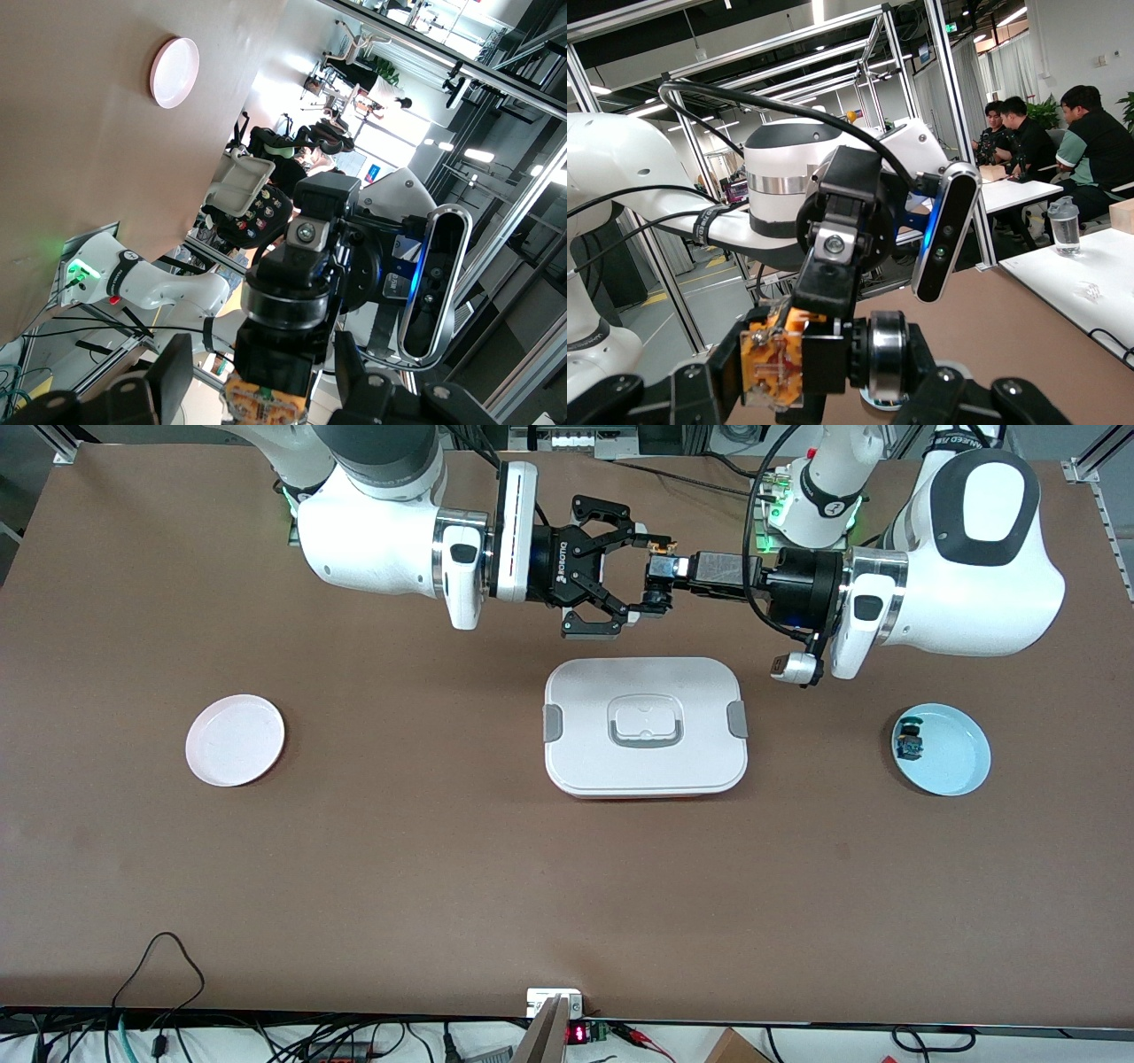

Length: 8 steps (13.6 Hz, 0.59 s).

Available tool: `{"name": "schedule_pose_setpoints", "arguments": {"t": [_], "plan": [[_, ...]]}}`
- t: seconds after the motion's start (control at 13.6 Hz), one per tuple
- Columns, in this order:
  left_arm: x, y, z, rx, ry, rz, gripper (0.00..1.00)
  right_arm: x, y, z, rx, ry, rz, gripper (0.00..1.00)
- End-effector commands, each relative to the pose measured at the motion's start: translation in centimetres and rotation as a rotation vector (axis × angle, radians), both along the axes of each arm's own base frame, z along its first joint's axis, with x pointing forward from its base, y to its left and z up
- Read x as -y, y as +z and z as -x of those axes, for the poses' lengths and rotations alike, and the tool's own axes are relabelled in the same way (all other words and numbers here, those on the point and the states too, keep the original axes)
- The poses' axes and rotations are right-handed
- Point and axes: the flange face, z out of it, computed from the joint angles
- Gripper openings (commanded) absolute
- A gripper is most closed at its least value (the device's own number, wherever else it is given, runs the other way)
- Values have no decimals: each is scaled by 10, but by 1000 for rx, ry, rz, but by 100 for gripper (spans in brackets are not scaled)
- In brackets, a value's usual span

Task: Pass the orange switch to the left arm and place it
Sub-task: 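Open the right gripper and pull the left gripper away with the switch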

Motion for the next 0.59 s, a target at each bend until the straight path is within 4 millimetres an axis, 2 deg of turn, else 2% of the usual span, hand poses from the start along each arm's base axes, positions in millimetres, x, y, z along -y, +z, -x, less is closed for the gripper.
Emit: {"name": "schedule_pose_setpoints", "arguments": {"t": [0.0,0.22,0.44,0.51], "plan": [[-1,5,7,-9,19,4,61,1,7,-1,20,2,-21,0],[-4,6,4,5,24,7,39,1,5,-1,30,4,-18,0],[-9,6,2,6,31,8,11,1,4,-1,25,5,-19,2],[-9,6,2,4,32,8,3,3,6,-2,17,0,-22,47]]}}
